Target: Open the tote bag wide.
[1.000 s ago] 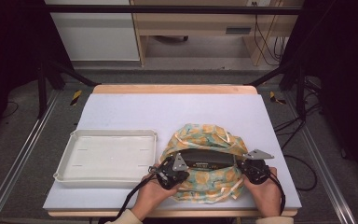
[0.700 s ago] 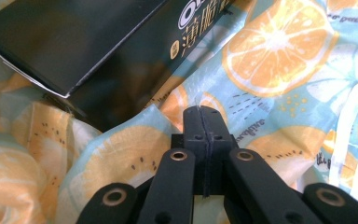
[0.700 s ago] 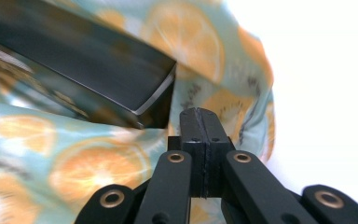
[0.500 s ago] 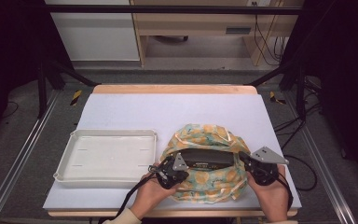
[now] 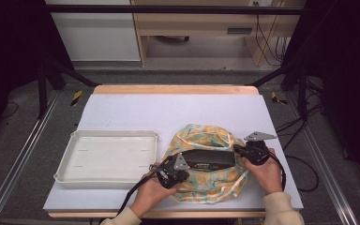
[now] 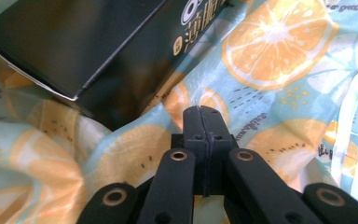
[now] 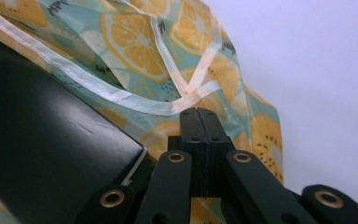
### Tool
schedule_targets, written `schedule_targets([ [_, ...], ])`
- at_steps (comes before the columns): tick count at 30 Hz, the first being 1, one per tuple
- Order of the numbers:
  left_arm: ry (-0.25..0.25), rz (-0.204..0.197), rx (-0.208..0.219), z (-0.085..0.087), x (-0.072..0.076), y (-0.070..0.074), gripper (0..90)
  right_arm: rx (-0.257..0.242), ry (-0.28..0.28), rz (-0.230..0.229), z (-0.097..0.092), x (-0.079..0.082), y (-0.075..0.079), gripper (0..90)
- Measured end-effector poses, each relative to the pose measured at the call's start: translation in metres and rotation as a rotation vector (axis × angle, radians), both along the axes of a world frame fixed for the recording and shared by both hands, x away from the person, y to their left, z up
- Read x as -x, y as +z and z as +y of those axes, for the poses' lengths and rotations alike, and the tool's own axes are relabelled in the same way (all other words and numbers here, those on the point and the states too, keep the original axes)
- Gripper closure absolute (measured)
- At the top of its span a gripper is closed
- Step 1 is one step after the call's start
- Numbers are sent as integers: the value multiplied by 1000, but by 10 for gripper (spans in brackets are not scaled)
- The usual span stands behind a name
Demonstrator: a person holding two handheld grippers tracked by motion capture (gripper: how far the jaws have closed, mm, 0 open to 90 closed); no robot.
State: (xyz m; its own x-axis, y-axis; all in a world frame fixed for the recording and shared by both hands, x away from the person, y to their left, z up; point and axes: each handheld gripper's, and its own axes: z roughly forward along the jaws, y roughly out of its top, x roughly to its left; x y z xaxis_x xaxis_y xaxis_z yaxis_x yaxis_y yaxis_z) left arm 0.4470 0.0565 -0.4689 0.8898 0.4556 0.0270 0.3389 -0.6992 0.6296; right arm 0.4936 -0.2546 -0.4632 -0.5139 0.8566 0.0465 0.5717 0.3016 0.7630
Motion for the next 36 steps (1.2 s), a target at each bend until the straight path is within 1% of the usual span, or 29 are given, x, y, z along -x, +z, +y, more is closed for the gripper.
schedule_targets([
  [2, 2, 1, 3, 0, 0, 0, 900, -12, -16, 24, -4, 0, -6, 900],
  [3, 3, 1, 6, 0, 0, 0, 900, -11, -19, 31, -6, -1, -9, 900],
  [4, -2, 0, -1, 0, -1, 0, 900, -1, -24, 41, -6, -1, -12, 900],
  [5, -2, -1, -1, 0, 0, 0, 900, 8, -27, 45, -7, -1, -14, 900],
  [8, -2, -1, -1, 1, 0, 0, 900, 6, -35, 47, -7, 0, -15, 900],
  [9, -2, 0, -1, 1, 0, 0, 900, 14, -34, 38, -6, 1, -15, 900],
  [12, -2, -2, 6, 1, 0, 0, 900, 11, -47, 30, -5, 3, -15, 900],
  [13, -4, -3, 6, 1, 0, 1, 900, 8, -50, 8, -6, 4, -15, 900],
  [14, -2, -11, 17, 2, 0, 2, 900, -3, -51, -31, -7, 9, -11, 900],
  [15, 0, -16, 20, 3, 1, 4, 900, -3, -51, -31, -7, 9, -11, 900],
  [16, 2, -22, 37, 5, 1, 10, 900, -4, -69, -68, -10, 16, -5, 900],
  [17, 2, -22, 37, 5, 1, 10, 900, -4, -69, -68, -10, 16, -5, 900],
  [18, -1, -26, 48, 6, 2, 13, 900, -12, -76, -100, -13, 22, 0, 900],
  [19, 0, -30, 55, 7, 2, 17, 900, -12, -76, -100, -13, 22, 0, 900],
  [20, -2, -38, 82, 9, 4, 25, 900, -17, -86, -128, -14, 31, 5, 900],
  [21, -2, -38, 82, 9, 4, 25, 900, -17, -86, -128, -14, 31, 5, 900],
  [23, -8, -45, 111, 11, 6, 37, 900, -20, -98, -158, -15, 43, 10, 900],
  [24, -10, -71, 124, 13, 7, 48, 900, -19, -102, -181, -15, 53, 15, 900],
  [25, -10, -71, 124, 13, 7, 48, 900, -19, -102, -181, -15, 53, 15, 900],
  [26, -7, -91, 131, 14, 8, 57, 900, -12, -104, -195, -15, 58, 18, 900],
  [27, -4, -102, 142, 15, 8, 62, 900, -11, -112, -212, -15, 70, 22, 900],
  [28, -3, -111, 148, 16, 6, 69, 900, -19, -115, -217, -15, 75, 23, 900],
  [29, -1, -115, 157, 17, 3, 75, 900, -19, -115, -217, -15, 75, 23, 900],
  [31, 11, -129, 165, 18, -7, 86, 900, -26, -109, -228, -14, 85, 25, 900],
  [32, 16, -129, 171, 17, -17, 93, 900, -28, -86, -234, -12, 91, 25, 900],
  [33, 16, -129, 171, 17, -17, 93, 900, -28, -86, -234, -12, 91, 25, 900],
  [34, 21, -121, 176, 15, -30, 97, 900, -15, -46, -234, -4, 95, 24, 900],
  [35, 21, -121, 176, 15, -30, 97, 900, -15, -46, -234, -4, 95, 24, 900],
  [36, 30, -108, 184, 12, -40, 98, 900, 15, -3, -231, 5, 97, 22, 900],
])
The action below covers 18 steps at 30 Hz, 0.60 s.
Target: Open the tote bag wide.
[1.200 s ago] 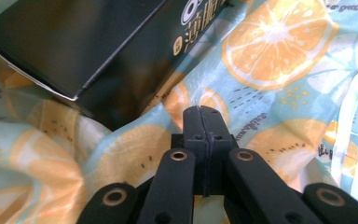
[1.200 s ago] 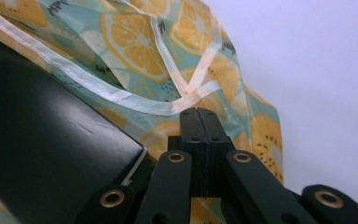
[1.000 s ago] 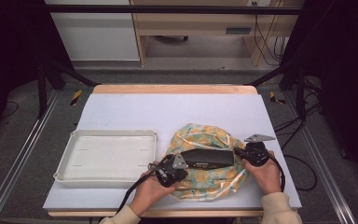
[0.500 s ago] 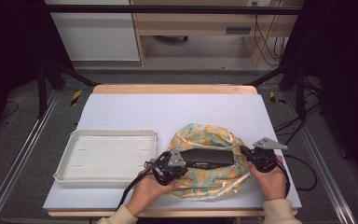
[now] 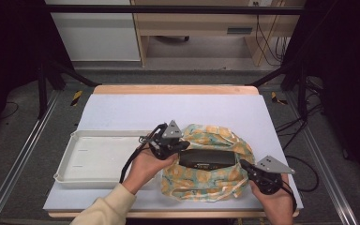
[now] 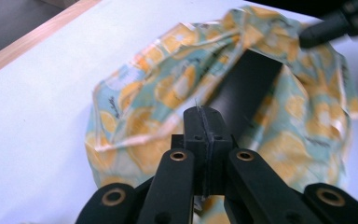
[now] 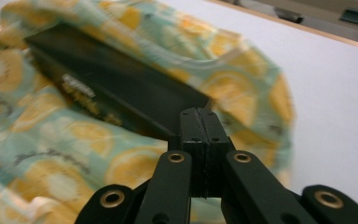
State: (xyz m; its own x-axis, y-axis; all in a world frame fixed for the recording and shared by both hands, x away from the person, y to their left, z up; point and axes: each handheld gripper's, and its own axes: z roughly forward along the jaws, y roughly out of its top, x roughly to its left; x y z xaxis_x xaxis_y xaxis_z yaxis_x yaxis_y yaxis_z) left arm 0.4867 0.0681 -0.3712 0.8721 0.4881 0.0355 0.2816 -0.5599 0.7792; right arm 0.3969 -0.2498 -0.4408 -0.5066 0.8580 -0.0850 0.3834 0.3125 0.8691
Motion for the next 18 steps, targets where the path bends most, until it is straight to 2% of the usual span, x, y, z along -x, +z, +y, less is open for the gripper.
schedule_targets([
  [1, 0, 0, 0, 0, 0, 0, 900, 0, 0, 0, 0, 0, 0, 900],
  [2, -1, 16, 15, -3, -4, -1, 900, 7, 16, 1, 4, 1, 0, 900],
  [3, -7, 24, 19, -5, -7, -1, 900, 10, 52, 4, 12, 1, -1, 900],
  [4, -13, 18, 1, -9, -10, -3, 900, 10, 52, 4, 12, 1, -1, 900],
  [5, -18, 14, -27, -14, -12, -6, 900, 13, 68, 7, 15, 1, -1, 900],
  [7, -19, 20, -53, -17, -13, -11, 900, 15, 98, 20, 22, 0, -4, 900],
  [8, -12, 17, -83, -20, -14, -16, 900, 22, 125, 30, 28, 0, -5, 900],
  [9, -12, 17, -83, -20, -14, -16, 900, 22, 125, 30, 28, 0, -5, 900],
  [10, 7, 0, -113, -21, -16, -21, 900, 38, 164, 42, 36, 0, -7, 900],
  [13, 20, 16, -126, -21, -22, -26, 900, 51, 187, 59, 41, 0, -10, 900],
  [14, 26, 14, -140, -21, -25, -29, 900, 57, 192, 72, 43, -1, -12, 900],
  [15, 39, 19, -143, -21, -29, -32, 900, 70, 199, 104, 46, -4, -16, 900],
  [16, 45, 36, -151, -21, -34, -37, 900, 76, 201, 111, 46, -5, -18, 900],
  [17, 45, 36, -151, -21, -34, -37, 900, 76, 201, 111, 46, -5, -18, 900],
  [18, 55, 46, -174, -22, -41, -43, 900, 81, 202, 135, 47, -7, -21, 900],
])
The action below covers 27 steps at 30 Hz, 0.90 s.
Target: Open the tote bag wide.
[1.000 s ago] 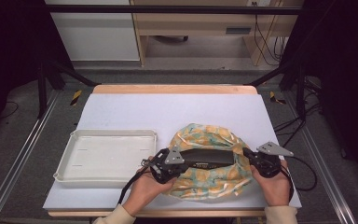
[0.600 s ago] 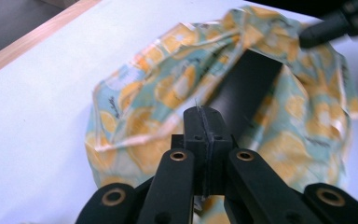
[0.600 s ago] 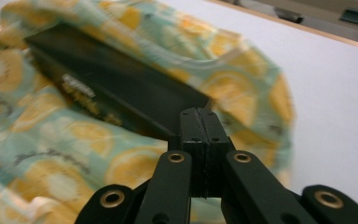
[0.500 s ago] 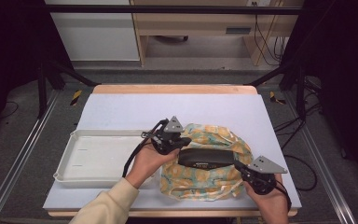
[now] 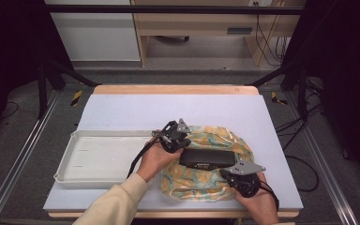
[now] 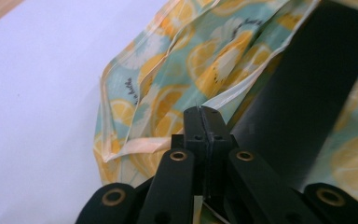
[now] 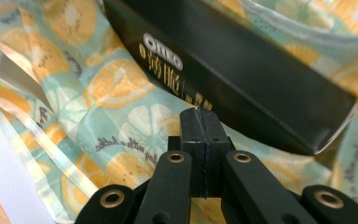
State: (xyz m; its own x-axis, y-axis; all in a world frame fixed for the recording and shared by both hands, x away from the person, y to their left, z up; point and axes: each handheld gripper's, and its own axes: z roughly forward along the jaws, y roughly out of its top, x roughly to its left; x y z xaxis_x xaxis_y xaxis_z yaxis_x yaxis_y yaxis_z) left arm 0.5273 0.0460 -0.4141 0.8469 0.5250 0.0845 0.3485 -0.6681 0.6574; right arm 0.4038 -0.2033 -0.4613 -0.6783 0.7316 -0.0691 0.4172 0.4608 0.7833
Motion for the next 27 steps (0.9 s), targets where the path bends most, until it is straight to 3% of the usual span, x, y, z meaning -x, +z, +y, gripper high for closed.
schedule_targets([
  [4, 8, 40, -8, -3, -11, -7, 900, 29, 12, 48, 2, -3, -7, 900],
  [10, 32, 64, -37, -4, -23, -17, 900, 44, 18, 65, 3, -3, -9, 900],
  [14, 20, 130, -35, -4, -31, -23, 900, 55, 26, 85, 2, -3, -11, 900],
  [27, 13, 163, -71, -7, -37, -32, 900, 59, 34, 91, 2, -2, -13, 900],
])
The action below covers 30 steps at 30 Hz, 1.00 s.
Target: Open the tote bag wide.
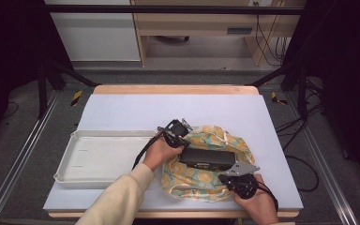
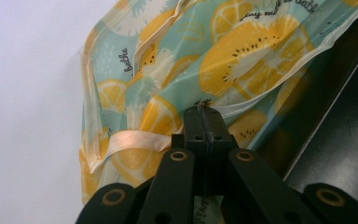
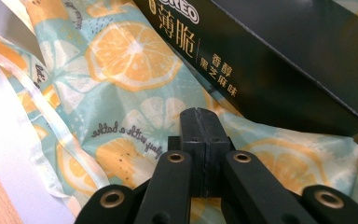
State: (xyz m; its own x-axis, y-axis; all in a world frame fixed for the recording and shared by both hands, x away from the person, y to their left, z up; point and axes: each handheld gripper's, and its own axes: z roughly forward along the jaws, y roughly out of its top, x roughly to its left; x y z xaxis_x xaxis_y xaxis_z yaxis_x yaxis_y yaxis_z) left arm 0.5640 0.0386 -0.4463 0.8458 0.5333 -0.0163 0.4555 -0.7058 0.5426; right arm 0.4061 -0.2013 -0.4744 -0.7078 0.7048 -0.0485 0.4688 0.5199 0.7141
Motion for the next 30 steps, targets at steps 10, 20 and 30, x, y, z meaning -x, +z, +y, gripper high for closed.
schedule_targets([
  [10, -1, -1, -7, -1, 1, 0, 900, -8, -3, -3, -1, 0, 1, 900],
  [20, 4, -148, 135, 25, 32, 54, 900, -89, -36, -86, -9, 8, 19, 900],
  [30, -5, -193, 202, 62, 67, 67, 880, -126, -14, -126, -8, 1, 50, 878],
])
